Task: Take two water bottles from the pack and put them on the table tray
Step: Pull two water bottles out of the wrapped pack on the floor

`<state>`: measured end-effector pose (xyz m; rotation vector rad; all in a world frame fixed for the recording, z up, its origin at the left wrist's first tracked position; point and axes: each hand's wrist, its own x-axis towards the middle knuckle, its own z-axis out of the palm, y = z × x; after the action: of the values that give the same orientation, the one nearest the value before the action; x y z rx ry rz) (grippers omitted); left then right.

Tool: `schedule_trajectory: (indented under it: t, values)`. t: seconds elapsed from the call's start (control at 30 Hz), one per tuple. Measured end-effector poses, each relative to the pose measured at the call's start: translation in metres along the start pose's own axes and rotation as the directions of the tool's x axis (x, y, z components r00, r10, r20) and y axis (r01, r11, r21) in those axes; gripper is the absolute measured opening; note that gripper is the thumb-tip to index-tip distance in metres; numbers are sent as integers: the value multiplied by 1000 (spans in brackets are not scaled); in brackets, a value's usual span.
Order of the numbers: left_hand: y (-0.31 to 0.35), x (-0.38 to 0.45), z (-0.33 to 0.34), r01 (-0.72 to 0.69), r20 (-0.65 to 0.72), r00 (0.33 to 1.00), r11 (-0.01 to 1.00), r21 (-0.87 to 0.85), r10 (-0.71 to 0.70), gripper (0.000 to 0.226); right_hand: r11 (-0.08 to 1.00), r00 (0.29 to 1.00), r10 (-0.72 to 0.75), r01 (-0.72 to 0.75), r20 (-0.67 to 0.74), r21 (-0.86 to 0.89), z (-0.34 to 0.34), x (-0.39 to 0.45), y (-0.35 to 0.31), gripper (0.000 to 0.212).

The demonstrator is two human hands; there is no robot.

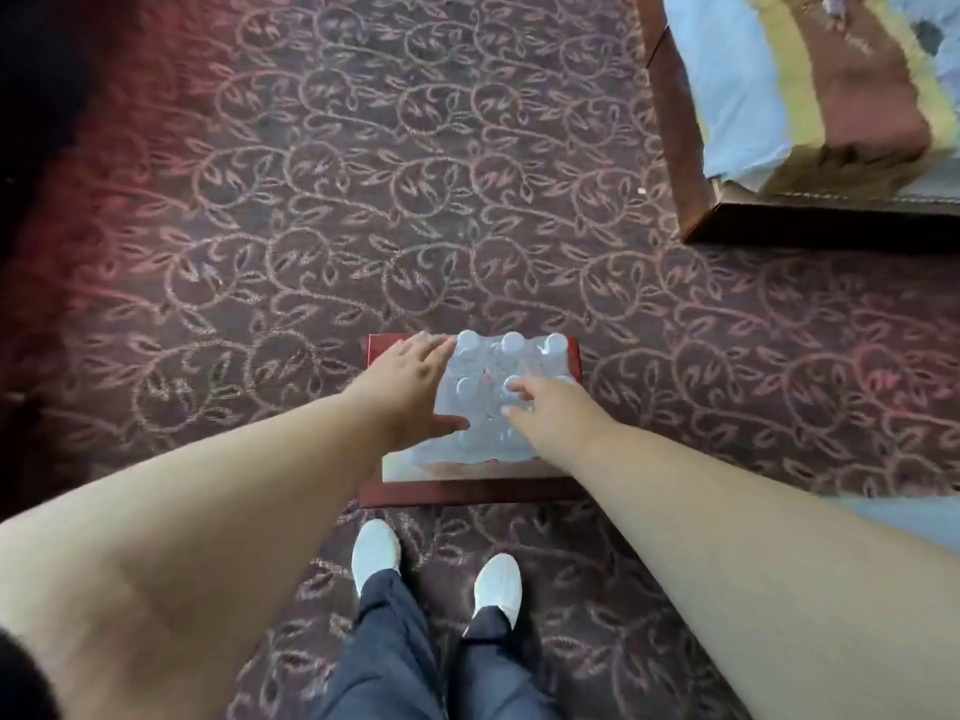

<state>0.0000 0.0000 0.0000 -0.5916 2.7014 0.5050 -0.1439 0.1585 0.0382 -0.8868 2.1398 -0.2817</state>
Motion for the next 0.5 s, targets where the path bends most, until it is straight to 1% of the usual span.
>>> schedule_trajectory:
  t: [0.1,0.17,0.23,0.3,0.37,0.43,0.5]
  values:
    - [-15,23,15,-15,-15,1000,999,41,16,125,981,993,-101,88,-68,-170,14,33,-6,44]
    - [-16,32,27,-57,0,998,994,91,58,127,953,984,-169,148,-59,-265,24,48,-14,43]
    - [-17,35,41,-83,-13,996,989,122,86,128,910,974,-224,209,-1,-357,37,62,-21,39]
    - [-22,37,48,-77,-43,996,992,99,81,127,883,983,-182,180,37,-433,43,77,-29,35]
    - [-24,37,52,-86,-69,993,994,74,92,127,864,992,-116,120,38,-489,49,89,-34,36]
    - [-25,37,51,-97,-74,992,993,62,101,126,835,994,-106,105,29,-540,53,96,-35,36]
    - [-24,38,51,-103,-82,991,994,45,106,125,820,993,-114,115,37,-560,54,100,-33,31]
